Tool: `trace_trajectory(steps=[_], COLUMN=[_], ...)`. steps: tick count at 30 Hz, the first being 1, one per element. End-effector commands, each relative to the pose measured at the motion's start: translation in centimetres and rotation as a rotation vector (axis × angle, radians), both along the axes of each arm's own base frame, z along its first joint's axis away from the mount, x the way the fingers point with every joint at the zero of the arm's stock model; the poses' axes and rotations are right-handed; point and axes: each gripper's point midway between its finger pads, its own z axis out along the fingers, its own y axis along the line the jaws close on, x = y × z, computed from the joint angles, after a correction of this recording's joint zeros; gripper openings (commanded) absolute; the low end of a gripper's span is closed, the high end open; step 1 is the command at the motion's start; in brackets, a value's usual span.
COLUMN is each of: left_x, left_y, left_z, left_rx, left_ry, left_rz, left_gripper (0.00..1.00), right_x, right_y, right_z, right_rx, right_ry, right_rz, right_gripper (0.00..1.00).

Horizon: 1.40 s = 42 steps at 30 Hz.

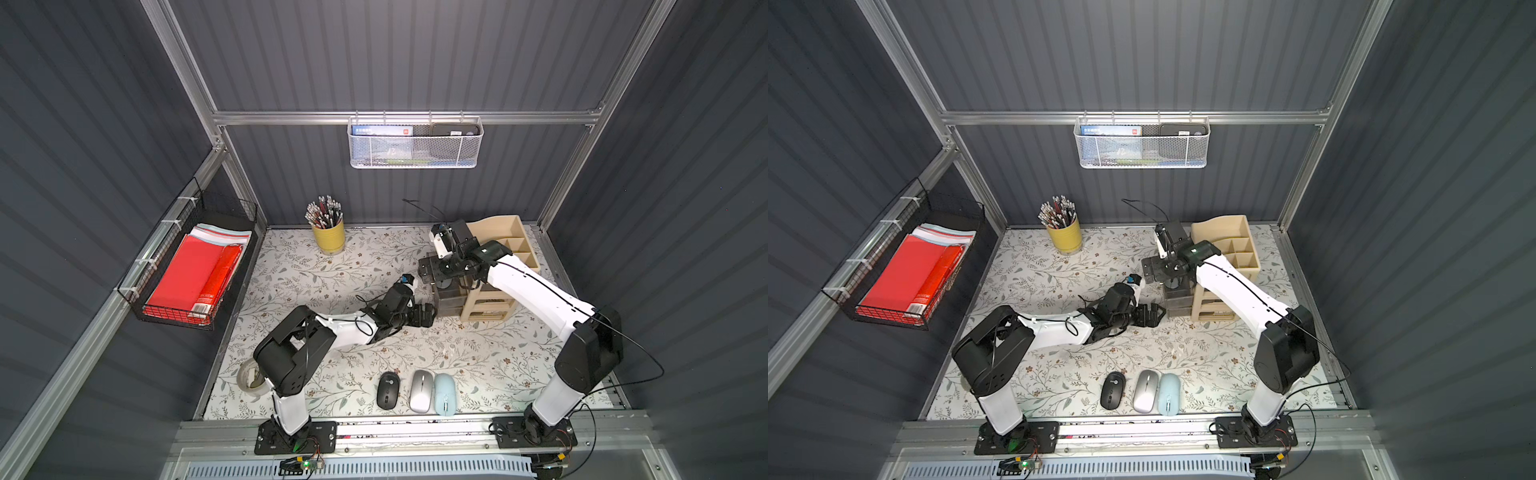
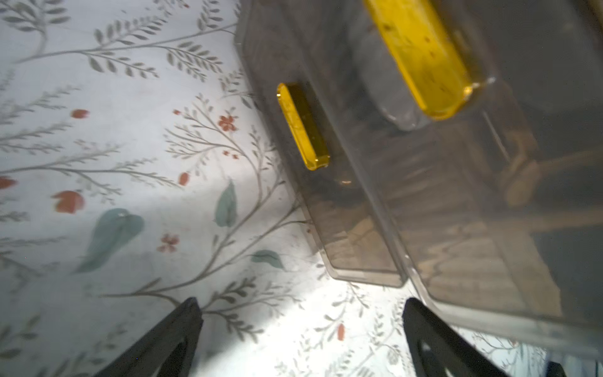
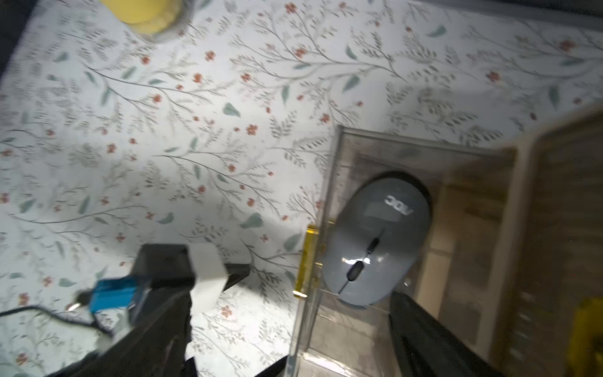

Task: Take the mice out of the drawer
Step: Adjust the storage box at the center of the board, then pick up the mouse from the drawer.

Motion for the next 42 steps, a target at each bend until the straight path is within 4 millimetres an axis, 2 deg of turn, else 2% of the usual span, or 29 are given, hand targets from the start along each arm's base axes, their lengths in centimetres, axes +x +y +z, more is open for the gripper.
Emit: trace_trajectory(steps=[1, 4, 7, 8, 9, 12, 13, 18, 21, 24, 26, 32, 37, 42], left_x=[0.1, 0.4, 1.3, 1.5, 1.8, 2.5, 2.8, 5.4, 7.2, 8.1, 8.3, 8.0, 7.8, 7.8], left_y=[1.0, 1.4, 1.2, 1.1, 1.1, 1.6, 1.8, 4.6, 6.9, 8.3, 8.5, 7.8, 8.0, 7.9], left_z=[2.4, 1.7, 0.4, 0.1, 0.0, -0.3, -0.4, -1.1, -1.5, -0.8, -0.5, -1.2, -1.4, -1.4], left_rx=[-0.025, 0.031, 0.089, 0.101, 0.107, 0.119, 0.123, 0.178, 0.223, 0.246, 0.245, 0.227, 0.23, 0.228], left_ry=[-0.036, -0.03, -0.019, -0.016, -0.021, -0.022, -0.018, 0.024, 0.033, 0.004, -0.006, 0.005, 0.002, -0.003], left_rz=[0.058, 0.069, 0.079, 0.08, 0.088, 0.112, 0.117, 0.161, 0.189, 0.22, 0.221, 0.186, 0.183, 0.178], left_gripper=[0.99, 0.99, 0.99, 0.99, 0.99, 0.99, 0.99, 0.99, 0.99, 0.99, 0.99, 0.99, 0.99, 0.99], right_x=[-1.2, -1.2, -0.7, -0.6, -0.4, -0.2, -0.3, -1.0, -1.4, -2.0, -2.2, -2.0, -1.2, 0.2], right_y=[-5.4, -6.0, -5.6, -5.5, -5.7, -6.3, -6.3, -6.3, -6.7, -6.4, -6.0, -4.4, -4.4, -2.9], right_z=[0.9, 2.5, 3.2, 3.2, 3.3, 2.1, 1.5, -1.1, -2.6, -4.3, -5.1, -6.1, -6.5, -6.6], right_rx=[-0.145, -0.126, -0.139, -0.155, -0.179, -0.237, -0.245, -0.281, -0.315, -0.325, -0.323, -0.27, -0.248, -0.143], right_ry=[-0.037, -0.111, -0.11, -0.108, -0.109, -0.097, -0.084, -0.008, 0.034, 0.085, 0.108, 0.126, 0.132, 0.114], right_rz=[-0.142, -0.153, -0.159, -0.17, -0.192, -0.228, -0.23, -0.213, -0.214, -0.181, -0.153, -0.086, -0.095, -0.083], right_gripper=[0.99, 0.97, 0.89, 0.83, 0.7, 0.41, 0.35, 0.31, 0.36, 0.5, 0.66, 0.94, 0.95, 0.95])
